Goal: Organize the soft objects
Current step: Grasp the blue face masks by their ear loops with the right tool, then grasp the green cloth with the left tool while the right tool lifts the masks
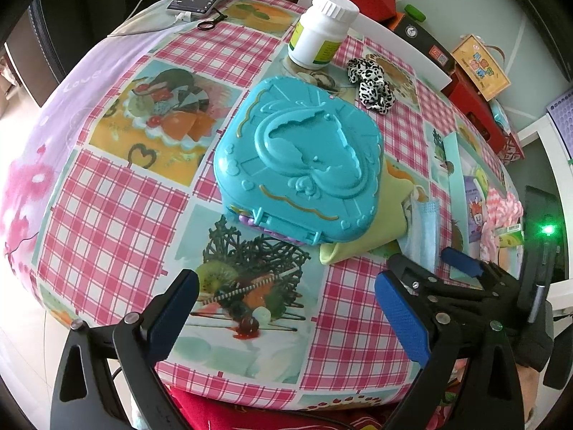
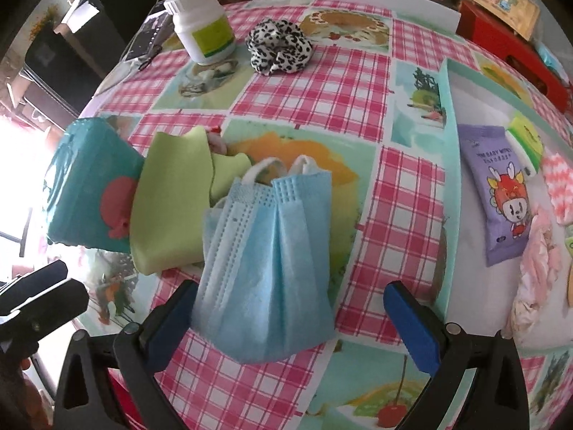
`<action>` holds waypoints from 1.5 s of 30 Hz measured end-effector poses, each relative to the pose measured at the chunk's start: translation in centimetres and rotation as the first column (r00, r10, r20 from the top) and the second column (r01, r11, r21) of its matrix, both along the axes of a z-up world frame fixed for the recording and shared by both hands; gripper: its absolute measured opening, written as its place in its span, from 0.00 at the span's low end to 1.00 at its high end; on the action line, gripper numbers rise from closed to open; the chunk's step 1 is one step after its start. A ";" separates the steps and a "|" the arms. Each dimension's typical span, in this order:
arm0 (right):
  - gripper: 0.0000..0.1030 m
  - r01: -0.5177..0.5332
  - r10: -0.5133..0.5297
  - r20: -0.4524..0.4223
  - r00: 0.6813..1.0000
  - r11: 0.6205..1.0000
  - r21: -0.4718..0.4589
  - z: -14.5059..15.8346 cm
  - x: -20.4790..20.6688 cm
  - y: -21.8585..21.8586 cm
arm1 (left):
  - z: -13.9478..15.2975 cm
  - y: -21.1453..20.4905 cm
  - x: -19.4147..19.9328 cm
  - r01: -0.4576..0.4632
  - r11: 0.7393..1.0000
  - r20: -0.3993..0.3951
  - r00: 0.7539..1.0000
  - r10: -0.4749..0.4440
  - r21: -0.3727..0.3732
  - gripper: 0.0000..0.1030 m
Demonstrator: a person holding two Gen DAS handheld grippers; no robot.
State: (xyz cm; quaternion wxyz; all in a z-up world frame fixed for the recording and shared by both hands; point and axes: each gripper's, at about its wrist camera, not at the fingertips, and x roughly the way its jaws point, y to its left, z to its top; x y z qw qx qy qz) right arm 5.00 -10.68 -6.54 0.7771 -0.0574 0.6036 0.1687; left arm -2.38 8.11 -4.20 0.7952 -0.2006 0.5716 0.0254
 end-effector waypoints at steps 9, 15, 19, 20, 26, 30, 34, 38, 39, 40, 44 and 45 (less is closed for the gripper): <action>0.93 -0.009 0.009 -0.009 1.000 0.999 0.044 0.2 0.6 -0.1 | 0.1 -0.3 0.1 0.013 1.000 0.001 1.000 -0.013 0.002 0.96; 0.90 -0.013 0.013 -0.006 1.000 0.998 0.061 0.1 0.2 0.0 | 0.1 -0.5 0.2 0.018 1.000 0.001 1.000 -0.018 0.007 0.96; 0.68 -0.021 0.020 0.005 1.000 0.996 0.091 0.6 0.0 -0.5 | 0.3 -0.7 0.3 0.025 1.000 0.005 1.000 -0.025 0.012 0.96; 0.64 -0.021 0.021 0.004 1.000 0.994 0.103 0.7 0.0 -0.5 | 0.3 -0.8 0.4 0.028 1.000 0.006 1.000 -0.028 0.013 0.96; 0.46 -0.018 0.016 0.011 1.000 0.991 0.134 1.0 0.2 -1.6 | 0.3 -1.8 0.8 0.047 0.999 0.001 0.999 -0.047 0.025 0.96; 0.40 -0.007 0.003 0.025 1.000 0.988 0.157 1.3 0.4 -2.6 | 0.6 -2.8 1.2 0.062 0.997 0.004 0.998 -0.062 0.041 0.96; 0.35 -0.002 -0.005 0.038 0.999 0.981 0.195 1.7 0.5 -3.5 | 0.8 -4.1 1.6 0.082 0.995 0.001 0.997 -0.082 0.059 0.96; 0.33 0.001 -0.013 0.053 0.998 0.976 0.218 2.1 0.7 -4.4 | 0.7 -5.1 2.2 0.091 0.994 -0.013 0.996 -0.091 0.067 0.96; 0.33 0.004 -0.016 0.056 0.998 0.975 0.223 2.3 0.8 -4.6 | 0.6 -5.3 2.3 0.090 0.993 -0.015 0.996 -0.089 0.070 0.96; 0.33 0.006 -0.020 0.057 0.998 0.974 0.226 2.4 0.8 -4.9 | 0.6 -5.6 2.5 0.088 0.993 -0.018 0.996 -0.087 0.074 0.96; 0.30 0.034 -0.048 0.055 0.997 0.972 0.234 2.5 1.2 -5.7 | 0.4 -6.3 3.1 0.080 0.994 -0.025 0.997 -0.078 0.080 0.96; 0.30 0.039 -0.053 0.052 0.997 0.970 0.239 2.6 1.2 -6.0 | 0.3 -6.5 3.2 0.077 0.994 -0.028 0.997 -0.075 0.082 0.96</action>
